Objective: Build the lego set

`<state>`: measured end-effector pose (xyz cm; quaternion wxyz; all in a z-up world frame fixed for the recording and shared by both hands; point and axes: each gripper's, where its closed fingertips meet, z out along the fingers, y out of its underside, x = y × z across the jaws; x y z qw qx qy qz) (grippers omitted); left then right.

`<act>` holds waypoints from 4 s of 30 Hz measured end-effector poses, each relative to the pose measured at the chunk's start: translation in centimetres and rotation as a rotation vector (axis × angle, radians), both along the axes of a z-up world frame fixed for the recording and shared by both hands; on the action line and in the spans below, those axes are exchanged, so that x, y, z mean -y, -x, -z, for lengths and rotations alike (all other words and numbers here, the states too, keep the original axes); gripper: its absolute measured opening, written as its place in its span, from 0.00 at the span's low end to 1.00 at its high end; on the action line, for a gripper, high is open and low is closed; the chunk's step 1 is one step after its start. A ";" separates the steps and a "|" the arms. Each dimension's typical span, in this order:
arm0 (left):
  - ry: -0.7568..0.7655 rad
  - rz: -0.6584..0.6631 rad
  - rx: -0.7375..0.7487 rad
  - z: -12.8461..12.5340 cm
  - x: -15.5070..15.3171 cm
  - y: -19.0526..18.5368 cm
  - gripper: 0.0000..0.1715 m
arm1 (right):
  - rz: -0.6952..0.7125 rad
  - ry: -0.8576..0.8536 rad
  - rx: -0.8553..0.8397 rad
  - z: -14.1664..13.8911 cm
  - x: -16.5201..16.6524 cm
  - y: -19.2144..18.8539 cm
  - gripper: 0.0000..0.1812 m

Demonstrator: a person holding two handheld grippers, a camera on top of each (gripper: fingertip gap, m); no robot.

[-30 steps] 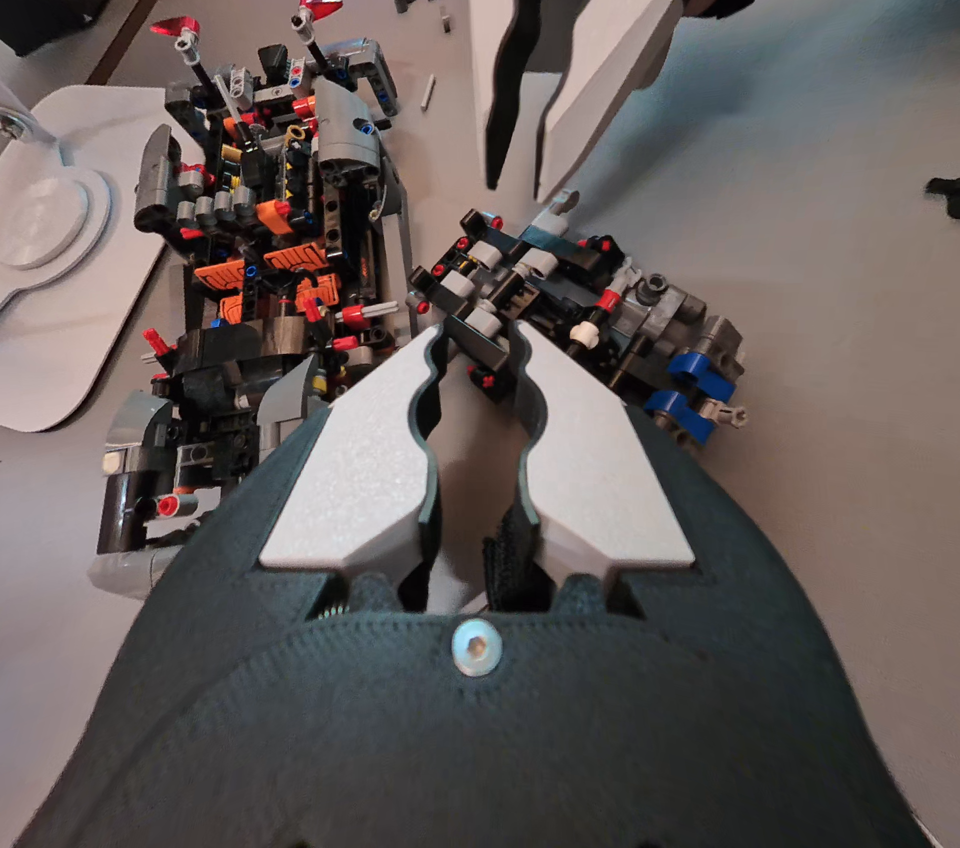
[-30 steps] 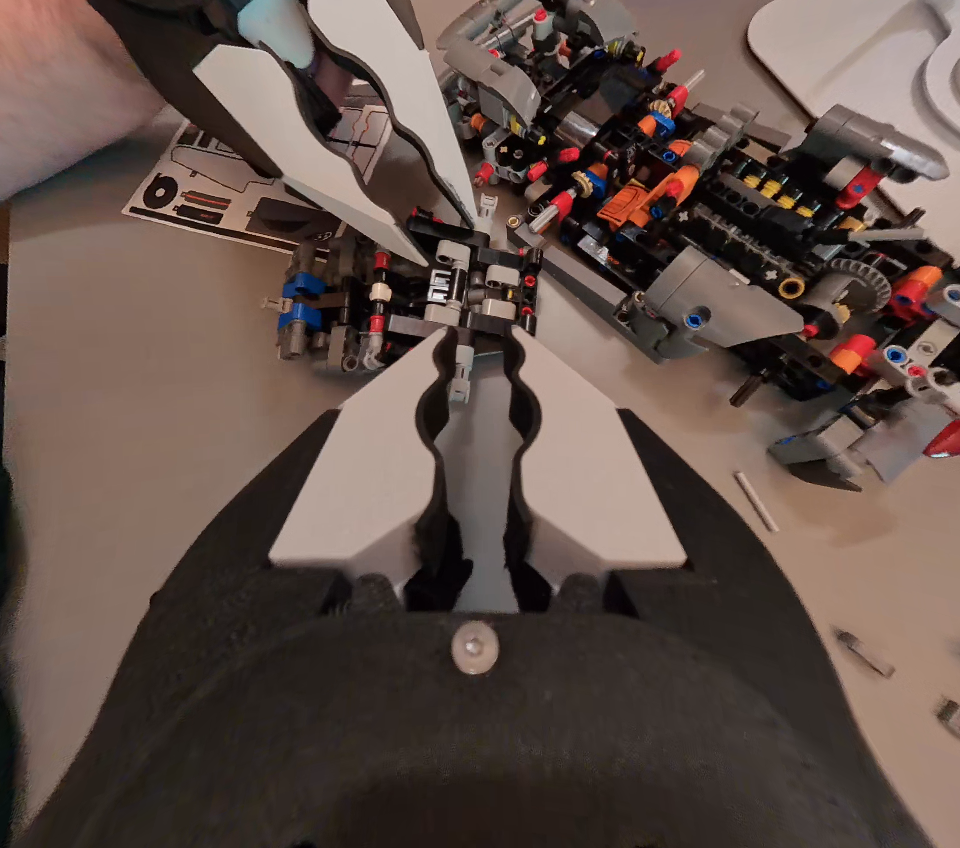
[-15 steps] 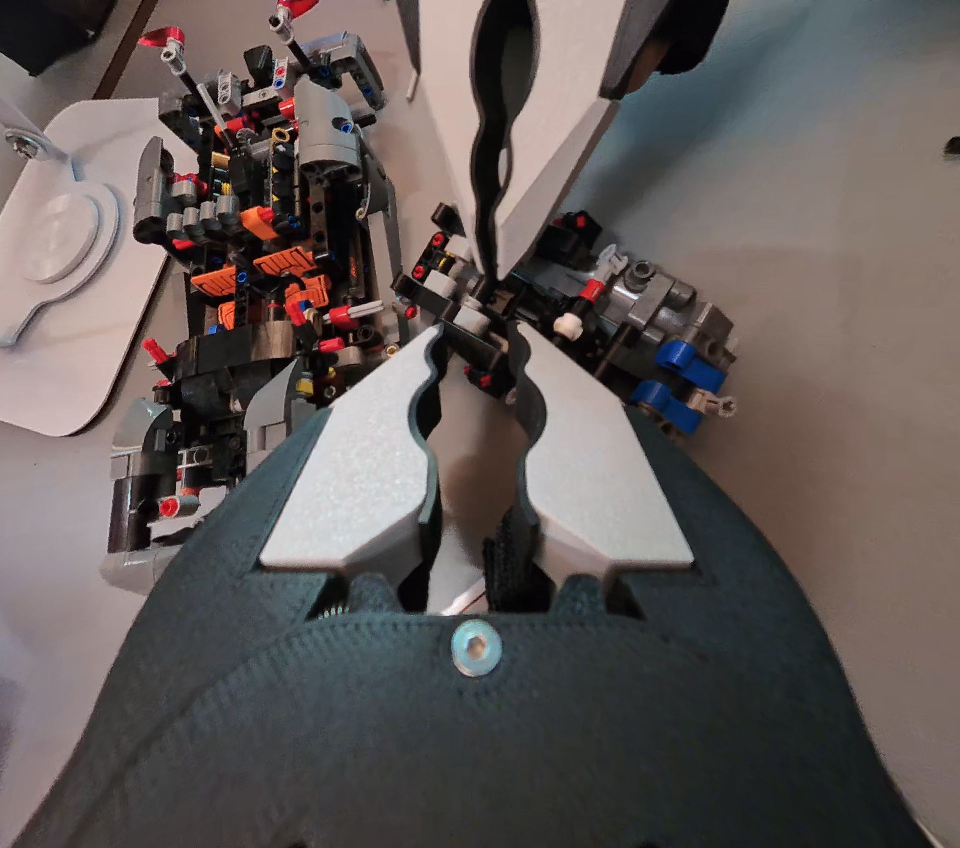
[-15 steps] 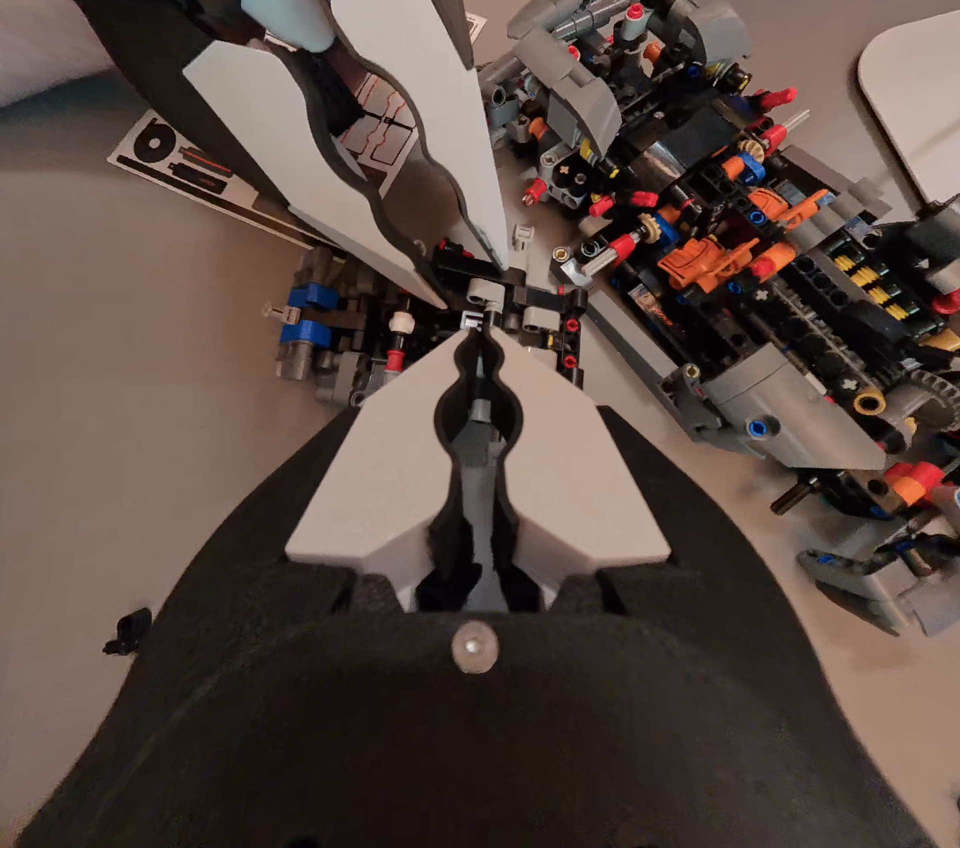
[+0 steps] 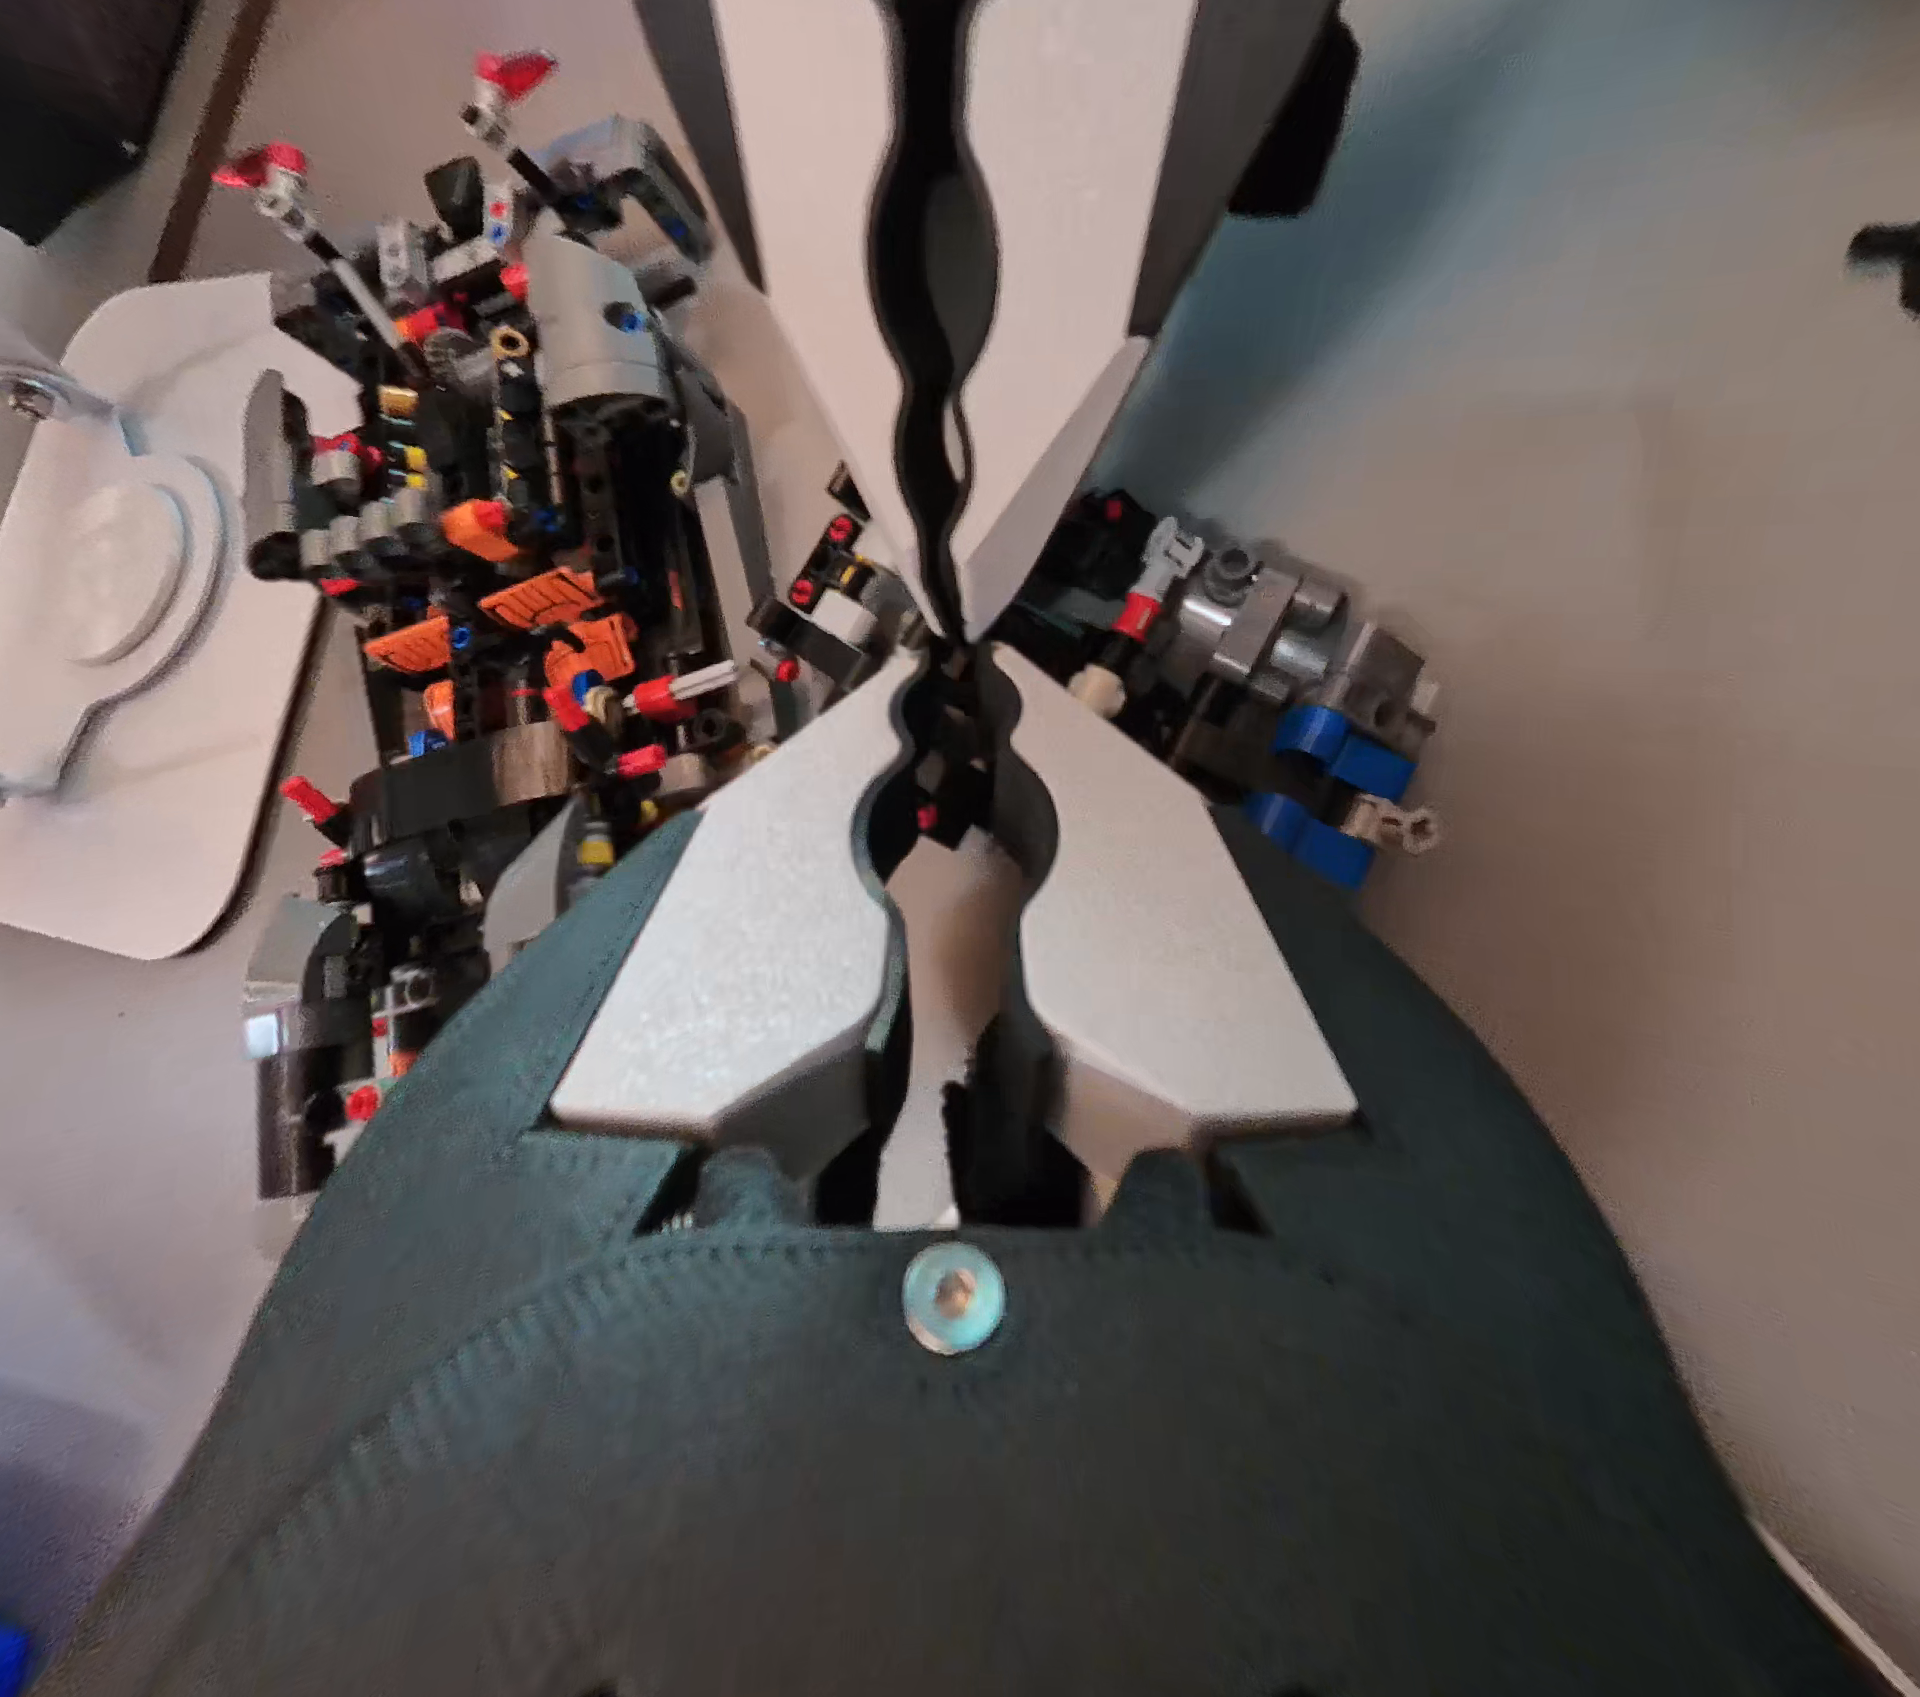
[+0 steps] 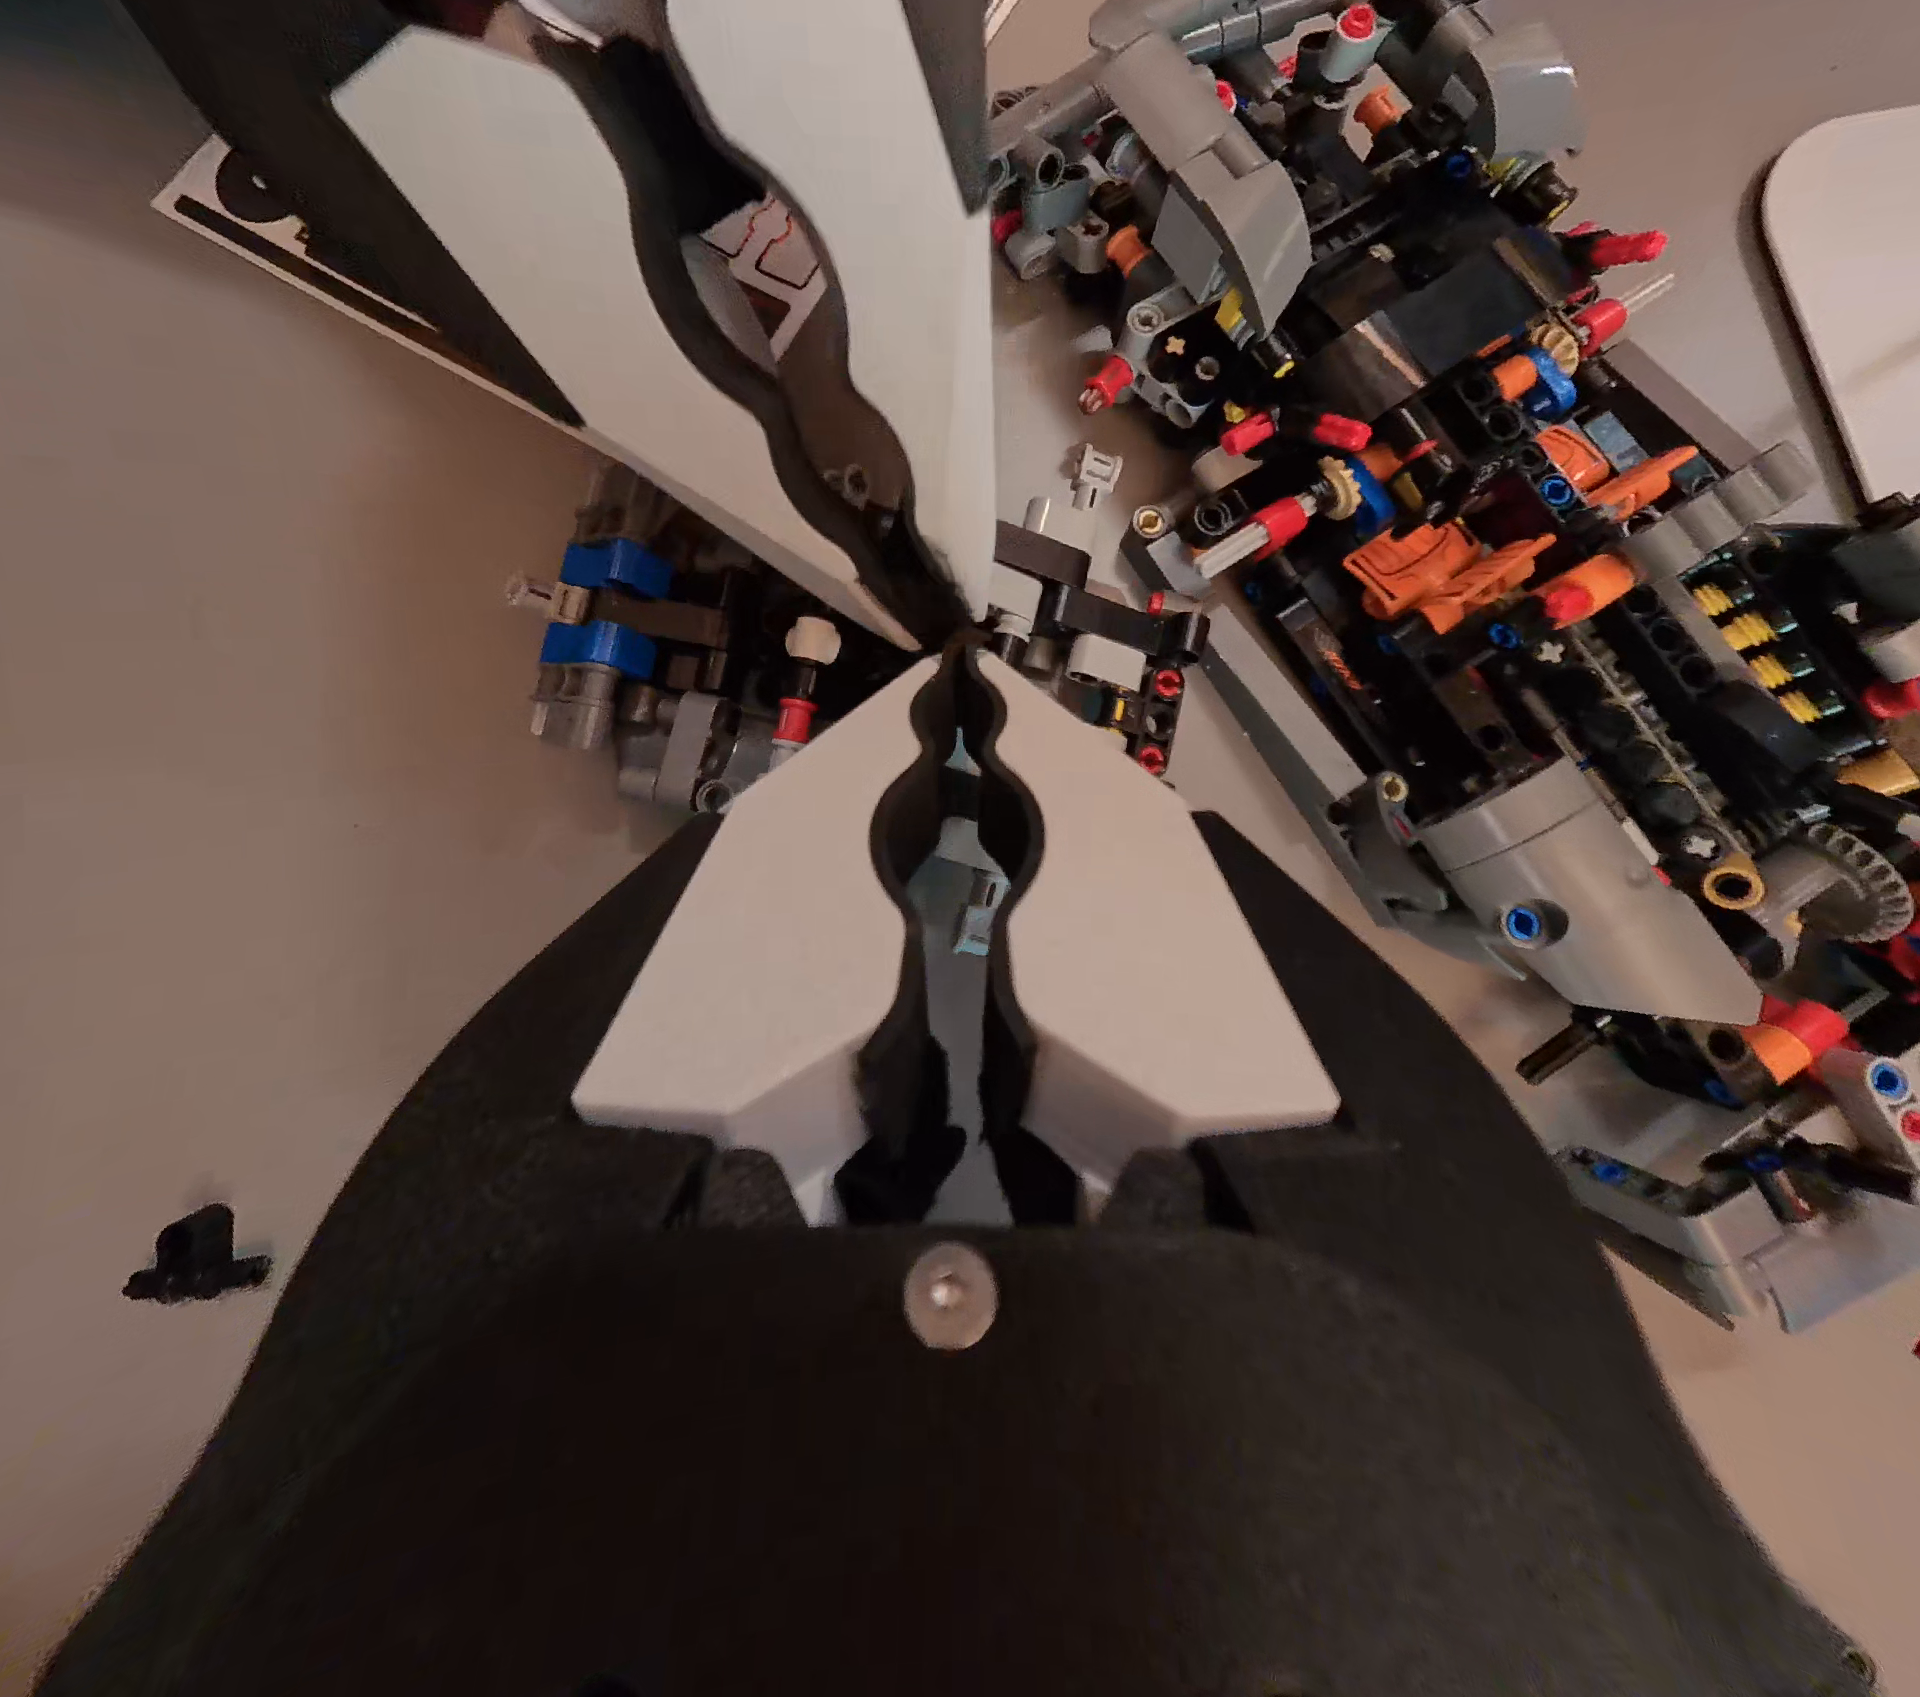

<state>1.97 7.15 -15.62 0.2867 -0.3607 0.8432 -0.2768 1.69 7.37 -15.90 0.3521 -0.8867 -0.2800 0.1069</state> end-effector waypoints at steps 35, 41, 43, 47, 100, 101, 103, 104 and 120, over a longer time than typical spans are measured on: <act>-0.038 0.002 -0.077 1.2 0.4 -0.1 0.01 | 0.023 0.152 -0.090 0.6 0.7 0.2 0.00; 0.007 -0.032 -0.015 -0.3 1.5 0.1 0.07 | 0.108 0.063 -0.136 -2.1 1.7 -1.2 0.01; 0.036 -0.073 -0.004 -0.8 0.9 0.4 0.09 | 0.165 0.051 -0.149 -2.3 2.0 -2.1 0.01; 0.046 -0.162 0.031 -2.0 -0.8 1.1 0.10 | 0.259 0.048 -0.212 -2.3 2.9 -3.3 0.07; 0.784 -0.346 -0.223 0.2 0.6 1.8 0.18 | 0.318 0.214 -0.774 -0.4 4.6 1.5 0.18; 0.790 -0.347 -0.209 0.0 0.5 1.8 0.18 | 0.318 0.193 -0.778 -0.7 4.5 1.4 0.18; 0.759 -0.357 -0.153 -0.4 0.1 1.6 0.12 | 0.327 0.162 -0.766 -0.9 4.4 1.2 0.18; 0.756 -0.355 -0.122 -0.8 0.1 1.5 0.13 | 0.319 0.157 -0.755 -0.9 4.4 1.3 0.18; 0.644 -0.260 0.295 -7.0 1.6 0.8 0.10 | 0.299 -0.182 -0.646 -5.6 3.5 -0.5 0.11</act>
